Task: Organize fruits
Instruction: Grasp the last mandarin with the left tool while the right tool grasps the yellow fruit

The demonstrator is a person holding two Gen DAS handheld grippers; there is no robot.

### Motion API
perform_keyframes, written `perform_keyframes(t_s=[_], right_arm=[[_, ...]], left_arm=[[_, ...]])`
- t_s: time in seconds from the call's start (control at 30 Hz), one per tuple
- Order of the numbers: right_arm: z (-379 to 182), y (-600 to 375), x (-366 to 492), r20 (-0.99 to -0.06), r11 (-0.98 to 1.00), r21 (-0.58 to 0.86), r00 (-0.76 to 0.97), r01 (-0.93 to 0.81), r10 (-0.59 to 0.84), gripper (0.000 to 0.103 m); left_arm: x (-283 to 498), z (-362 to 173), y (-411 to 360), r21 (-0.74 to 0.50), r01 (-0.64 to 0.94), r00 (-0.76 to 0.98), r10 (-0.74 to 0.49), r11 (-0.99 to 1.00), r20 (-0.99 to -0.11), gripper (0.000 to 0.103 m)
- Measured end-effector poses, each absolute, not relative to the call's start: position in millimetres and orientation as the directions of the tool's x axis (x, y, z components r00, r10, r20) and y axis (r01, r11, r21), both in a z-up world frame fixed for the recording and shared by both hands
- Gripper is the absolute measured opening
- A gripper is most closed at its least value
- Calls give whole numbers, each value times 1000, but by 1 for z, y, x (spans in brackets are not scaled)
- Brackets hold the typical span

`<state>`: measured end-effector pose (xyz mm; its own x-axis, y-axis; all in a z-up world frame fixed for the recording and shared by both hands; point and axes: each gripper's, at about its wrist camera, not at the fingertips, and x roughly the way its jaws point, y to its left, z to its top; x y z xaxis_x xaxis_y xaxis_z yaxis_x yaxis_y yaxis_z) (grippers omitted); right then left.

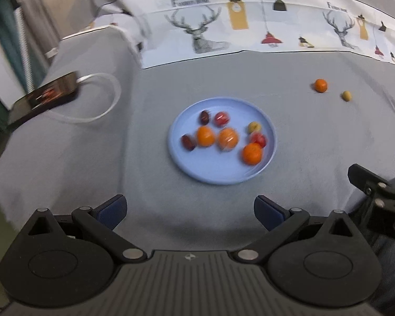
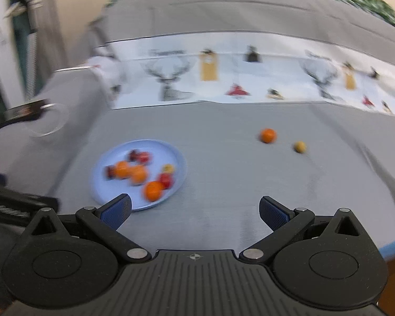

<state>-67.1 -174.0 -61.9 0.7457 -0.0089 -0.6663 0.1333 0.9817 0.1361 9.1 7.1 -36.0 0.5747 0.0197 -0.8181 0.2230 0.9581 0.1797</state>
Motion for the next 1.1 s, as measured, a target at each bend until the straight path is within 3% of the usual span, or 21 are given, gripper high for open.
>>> perform_keyframes(t_s=[0.27, 0.37, 0.73, 0.9, 1.1], right_arm=[[-123, -277, -4, -693, 885, 67, 660, 461, -291, 102], [-151, -315, 22, -678, 865, 22, 643, 502, -356, 102], [-246, -409, 128, -718, 919, -20, 634, 393, -287, 102], [-254, -417, 144, -677, 926, -1, 681, 378, -279, 102], [-254, -416, 146, -669, 922, -6, 684, 386, -291, 102]], left_arm=[[92, -54, -96, 121, 373, 576, -128, 920, -807, 103], [129, -68, -149, 131, 444, 587, -177, 886, -790, 103], [258, -166, -307, 40, 669, 432, -346, 742, -833, 103], [290, -212, -326, 58, 687, 393, -304, 724, -868, 103], [299, -212, -322, 58, 700, 398, -321, 712, -859, 103]])
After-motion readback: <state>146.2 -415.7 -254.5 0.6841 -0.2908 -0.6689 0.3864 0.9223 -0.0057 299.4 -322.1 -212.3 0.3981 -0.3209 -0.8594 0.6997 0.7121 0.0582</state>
